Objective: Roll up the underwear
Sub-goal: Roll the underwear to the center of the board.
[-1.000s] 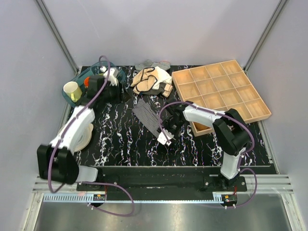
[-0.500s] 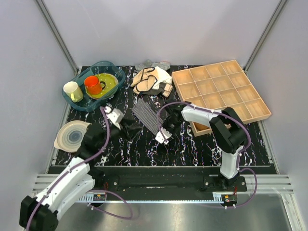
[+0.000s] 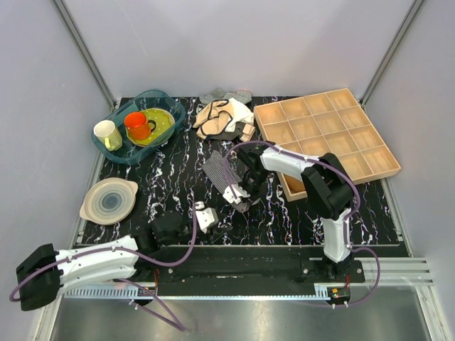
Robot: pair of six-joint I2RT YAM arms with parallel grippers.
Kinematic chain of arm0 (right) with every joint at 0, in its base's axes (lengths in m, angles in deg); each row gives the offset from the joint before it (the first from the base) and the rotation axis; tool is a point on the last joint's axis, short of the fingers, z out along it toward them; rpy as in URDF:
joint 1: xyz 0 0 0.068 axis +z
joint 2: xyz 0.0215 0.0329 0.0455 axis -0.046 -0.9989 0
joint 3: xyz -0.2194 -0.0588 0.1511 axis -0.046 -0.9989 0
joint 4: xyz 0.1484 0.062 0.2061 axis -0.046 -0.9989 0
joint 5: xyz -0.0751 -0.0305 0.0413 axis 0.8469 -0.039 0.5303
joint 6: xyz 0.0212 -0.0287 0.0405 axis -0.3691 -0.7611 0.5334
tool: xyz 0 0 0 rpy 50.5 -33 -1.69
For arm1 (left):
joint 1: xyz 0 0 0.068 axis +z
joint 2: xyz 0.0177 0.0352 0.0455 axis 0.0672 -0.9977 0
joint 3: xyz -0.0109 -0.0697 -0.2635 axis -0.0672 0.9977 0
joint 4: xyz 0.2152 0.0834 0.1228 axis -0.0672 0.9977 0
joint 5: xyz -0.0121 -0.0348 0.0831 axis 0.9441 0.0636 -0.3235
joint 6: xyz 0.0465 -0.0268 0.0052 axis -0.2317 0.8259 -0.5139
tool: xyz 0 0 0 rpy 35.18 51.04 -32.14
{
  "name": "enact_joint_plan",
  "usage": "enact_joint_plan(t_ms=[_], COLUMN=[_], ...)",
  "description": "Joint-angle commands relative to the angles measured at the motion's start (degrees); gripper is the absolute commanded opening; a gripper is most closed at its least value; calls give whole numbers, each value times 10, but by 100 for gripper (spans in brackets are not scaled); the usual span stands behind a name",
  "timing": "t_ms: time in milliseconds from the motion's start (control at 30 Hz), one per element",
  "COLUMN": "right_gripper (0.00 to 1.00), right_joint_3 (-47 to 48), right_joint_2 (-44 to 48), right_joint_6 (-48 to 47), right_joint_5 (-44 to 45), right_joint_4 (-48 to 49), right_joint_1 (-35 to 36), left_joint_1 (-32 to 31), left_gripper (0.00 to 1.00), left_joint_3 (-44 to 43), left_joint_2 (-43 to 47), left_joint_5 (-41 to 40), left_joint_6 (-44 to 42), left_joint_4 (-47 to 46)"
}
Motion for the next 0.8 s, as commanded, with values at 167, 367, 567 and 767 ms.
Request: enact_joint_plan(t_ms=[167,367,567,767], right_gripper=[13,13,13,13], right_joint_3=[90,146,164,165], right_joint_2=[-69,-112,-129,-136], right_joint_6=[104,172,195,212], right_joint_5=[-84,-102,-98,-85], right_joint_4=[-243,-267,-266,-262], right_joint_1=[2,2,1,1], left_joint_1=[-62,-64,-65,-68], left_gripper=[52,52,53,57], left_joint_3=[-10,-48,-87,-102], left_joint_2=[-111,-229,-336,-395], left_joint_5=[-81,-83,-123,-168], left_joint_6=[-75,-94,-108,-126], left_joint_4=[-99,-153,-197,-225])
